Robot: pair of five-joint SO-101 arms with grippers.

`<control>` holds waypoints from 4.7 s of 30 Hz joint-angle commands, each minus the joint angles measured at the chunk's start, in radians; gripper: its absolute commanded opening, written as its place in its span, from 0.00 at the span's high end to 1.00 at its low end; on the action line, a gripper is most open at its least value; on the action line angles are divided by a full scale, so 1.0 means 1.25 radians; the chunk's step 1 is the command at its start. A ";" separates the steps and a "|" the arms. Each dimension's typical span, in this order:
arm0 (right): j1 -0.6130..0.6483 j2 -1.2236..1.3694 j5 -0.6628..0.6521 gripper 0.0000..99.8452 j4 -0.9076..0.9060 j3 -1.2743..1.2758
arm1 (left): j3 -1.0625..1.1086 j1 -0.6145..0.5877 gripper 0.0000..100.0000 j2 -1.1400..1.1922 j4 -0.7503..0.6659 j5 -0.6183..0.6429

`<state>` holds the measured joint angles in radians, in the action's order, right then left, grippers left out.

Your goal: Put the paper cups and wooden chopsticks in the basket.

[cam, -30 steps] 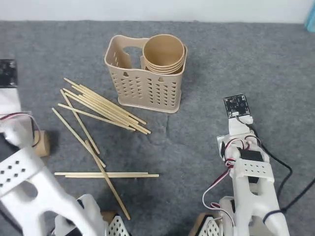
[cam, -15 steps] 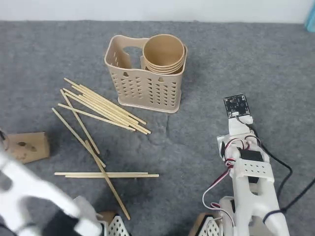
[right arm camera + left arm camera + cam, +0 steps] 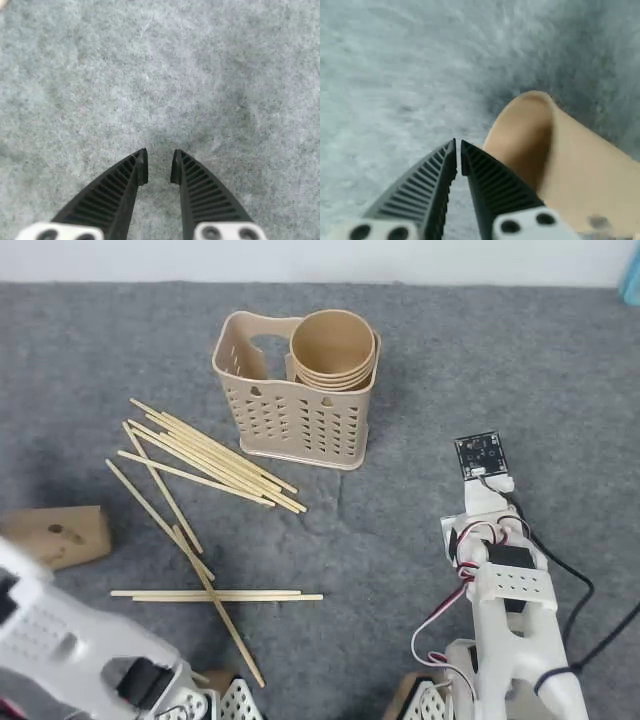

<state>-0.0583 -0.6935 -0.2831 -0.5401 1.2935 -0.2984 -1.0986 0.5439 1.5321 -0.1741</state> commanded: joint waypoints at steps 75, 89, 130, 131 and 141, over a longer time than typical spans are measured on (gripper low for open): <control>0.006 -0.026 -0.018 0.91 0.014 -0.009 | 0.271 0.647 0.83 -0.549 0.146 -0.106; 0.007 -0.026 -0.041 0.91 0.014 -0.009 | 0.493 0.616 0.89 -0.559 -0.021 -0.147; 0.007 -0.026 -0.042 0.91 0.015 -0.007 | -0.492 1.131 0.99 -0.482 0.070 0.104; 0.007 -0.026 -0.042 0.91 0.015 -0.007 | -0.527 1.131 0.99 -0.442 0.068 0.104; 0.007 -0.026 -0.044 0.91 0.015 -0.009 | -0.800 1.154 0.99 -0.120 0.125 0.104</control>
<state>-0.0568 -0.6935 -0.3199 -0.5401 1.2935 -1.2129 0.3222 0.3567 1.6655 -0.0560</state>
